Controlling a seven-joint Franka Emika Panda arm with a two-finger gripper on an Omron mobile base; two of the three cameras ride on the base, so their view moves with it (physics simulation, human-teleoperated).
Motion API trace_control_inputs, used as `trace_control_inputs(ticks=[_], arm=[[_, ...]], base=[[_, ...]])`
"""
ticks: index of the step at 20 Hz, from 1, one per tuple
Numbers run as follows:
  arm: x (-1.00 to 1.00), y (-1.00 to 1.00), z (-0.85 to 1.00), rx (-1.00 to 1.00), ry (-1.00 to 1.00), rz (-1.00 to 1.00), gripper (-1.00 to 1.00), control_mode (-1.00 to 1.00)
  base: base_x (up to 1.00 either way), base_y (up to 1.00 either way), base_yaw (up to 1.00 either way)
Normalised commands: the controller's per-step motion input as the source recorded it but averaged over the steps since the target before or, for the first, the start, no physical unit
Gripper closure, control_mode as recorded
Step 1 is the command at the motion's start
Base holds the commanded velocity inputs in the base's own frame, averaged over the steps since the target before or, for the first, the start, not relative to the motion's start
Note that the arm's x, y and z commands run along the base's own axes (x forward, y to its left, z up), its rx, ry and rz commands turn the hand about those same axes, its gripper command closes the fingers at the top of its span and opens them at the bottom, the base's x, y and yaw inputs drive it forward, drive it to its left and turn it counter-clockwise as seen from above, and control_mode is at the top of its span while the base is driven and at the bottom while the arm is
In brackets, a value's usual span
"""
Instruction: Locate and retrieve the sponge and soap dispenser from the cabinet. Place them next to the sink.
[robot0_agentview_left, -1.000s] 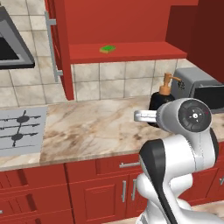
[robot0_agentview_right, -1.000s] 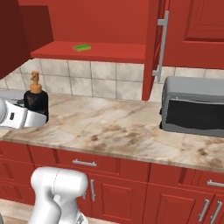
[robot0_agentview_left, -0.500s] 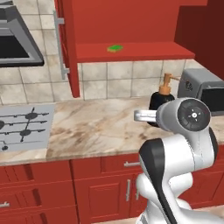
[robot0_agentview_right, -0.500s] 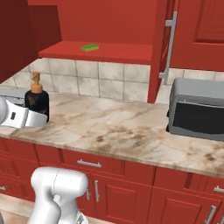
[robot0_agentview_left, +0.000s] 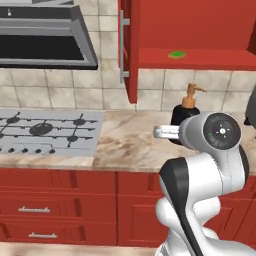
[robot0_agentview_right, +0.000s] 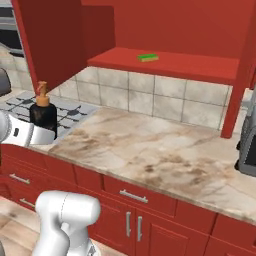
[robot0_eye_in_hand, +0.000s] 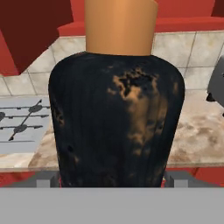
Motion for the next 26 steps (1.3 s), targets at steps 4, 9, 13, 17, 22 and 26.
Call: trace_control_inputs(ticks=[4, 9, 13, 17, 22, 26], arm=[[0.0, 0.0, 0.0, 0.0, 0.0, 0.0, 1.0, 1.0], [0.0, 0.0, 0.0, 0.0, 0.0, 0.0, 1.0, 1.0], [0.0, 0.0, 0.0, 0.0, 0.0, 0.0, 1.0, 1.0], [0.0, 0.0, 0.0, 0.0, 0.0, 0.0, 1.0, 1.0], [0.0, 0.0, 0.0, 0.0, 0.0, 0.0, 1.0, 1.0], [0.0, 0.0, 0.0, 0.0, 0.0, 0.0, 1.0, 1.0]], base=[[-0.15, 0.54, 0.36], [-0.07, 0.47, 0.43], [-0.1, 0.51, 0.42], [-0.11, 0.51, 0.43], [-0.08, 0.47, 0.44], [-0.09, 0.55, 0.4]])
